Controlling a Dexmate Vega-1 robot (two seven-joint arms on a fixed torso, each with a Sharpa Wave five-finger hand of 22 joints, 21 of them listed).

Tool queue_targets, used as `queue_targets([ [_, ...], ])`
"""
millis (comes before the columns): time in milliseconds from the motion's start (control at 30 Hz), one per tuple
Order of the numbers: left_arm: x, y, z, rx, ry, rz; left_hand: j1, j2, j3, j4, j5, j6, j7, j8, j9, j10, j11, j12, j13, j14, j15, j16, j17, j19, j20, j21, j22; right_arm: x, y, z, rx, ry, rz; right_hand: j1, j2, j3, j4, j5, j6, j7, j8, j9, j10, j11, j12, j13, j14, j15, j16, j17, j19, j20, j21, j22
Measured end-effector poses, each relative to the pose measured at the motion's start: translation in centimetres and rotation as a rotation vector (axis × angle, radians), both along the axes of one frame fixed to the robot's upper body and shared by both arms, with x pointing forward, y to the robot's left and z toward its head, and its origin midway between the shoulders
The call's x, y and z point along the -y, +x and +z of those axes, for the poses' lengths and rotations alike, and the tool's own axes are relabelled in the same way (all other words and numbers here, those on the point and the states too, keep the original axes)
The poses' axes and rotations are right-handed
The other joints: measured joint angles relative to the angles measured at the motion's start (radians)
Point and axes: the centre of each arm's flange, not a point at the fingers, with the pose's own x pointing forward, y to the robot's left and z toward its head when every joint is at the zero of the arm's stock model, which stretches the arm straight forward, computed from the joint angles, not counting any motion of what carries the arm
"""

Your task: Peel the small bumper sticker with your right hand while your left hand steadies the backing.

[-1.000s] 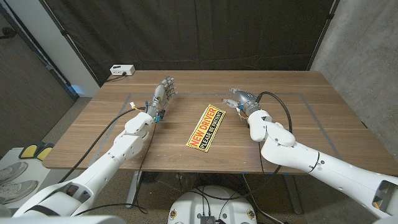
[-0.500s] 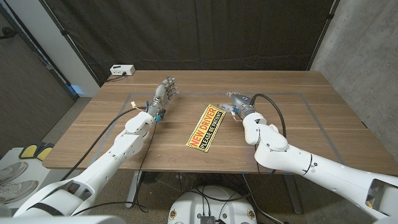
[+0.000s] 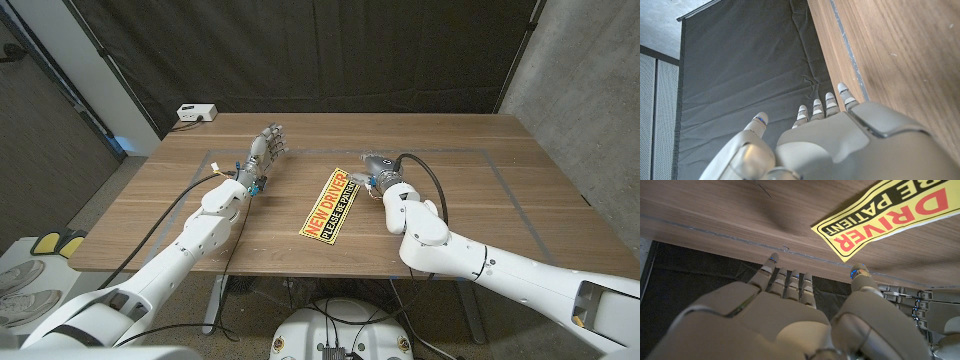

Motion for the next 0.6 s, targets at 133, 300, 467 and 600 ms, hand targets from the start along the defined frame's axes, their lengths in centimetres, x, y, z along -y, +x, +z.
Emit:
queue_targets([
  [133, 0.0, 0.1, 0.0, -0.003, 0.002, 0.000, 0.000, 0.000, 0.000, 0.000, 0.000, 0.000, 0.000, 0.000, 0.000, 0.000, 0.000, 0.000, 0.000, 0.000, 0.000, 0.000, 0.000, 0.000, 0.000, 0.000, 0.000, -0.1, 0.3, -0.1, -0.014, -0.014, -0.012, 0.000, 0.000, -0.001, 0.001, 0.005, 0.000, 0.000, 0.000, 0.000, 0.000, 0.000, 0.000, 0.000, 0.000, 0.000, 0.000, 0.000, 0.000, 0.000, 0.000, 0.000],
  [300, 0.0, 0.3, 0.1, -0.006, 0.004, 0.001, 0.000, 0.000, 0.000, 0.000, 0.000, 0.000, 0.000, 0.000, 0.000, 0.000, 0.000, 0.000, 0.000, 0.000, 0.000, 0.000, 0.000, 0.000, 0.000, 0.000, 0.000, -0.3, 0.8, -0.3, -0.040, -0.030, -0.024, 0.012, 0.004, -0.001, 0.001, 0.008, 0.000, 0.000, 0.000, 0.000, 0.000, 0.000, 0.000, 0.000, 0.000, 0.000, 0.000, 0.000, 0.000, 0.000, 0.000, 0.000],
  [467, 0.1, 0.4, 0.2, -0.009, 0.004, 0.001, 0.000, 0.000, 0.000, 0.000, 0.000, 0.000, 0.000, 0.000, 0.000, 0.000, 0.000, 0.000, 0.000, 0.000, 0.000, 0.000, 0.000, 0.000, 0.000, 0.000, 0.000, -0.6, 1.2, -0.6, -0.071, -0.043, -0.029, 0.021, 0.005, -0.001, 0.001, 0.015, -0.008, 0.000, 0.000, 0.000, 0.000, 0.000, 0.000, 0.000, -0.004, 0.004, 0.000, 0.000, 0.000, 0.000, 0.000, 0.000],
  [600, 0.1, 0.4, 0.3, -0.009, 0.005, 0.001, 0.000, 0.000, 0.000, 0.000, 0.000, 0.000, 0.000, 0.000, 0.000, 0.000, 0.000, 0.000, 0.000, 0.000, 0.000, 0.000, 0.000, 0.000, 0.000, 0.000, 0.000, -0.7, 1.5, -0.7, -0.083, -0.052, -0.031, 0.026, 0.008, -0.001, 0.001, 0.016, -0.008, 0.000, 0.000, 0.000, 0.000, 0.000, 0.000, 0.000, -0.004, 0.004, 0.000, 0.000, 0.000, 0.000, 0.000, 0.000],
])
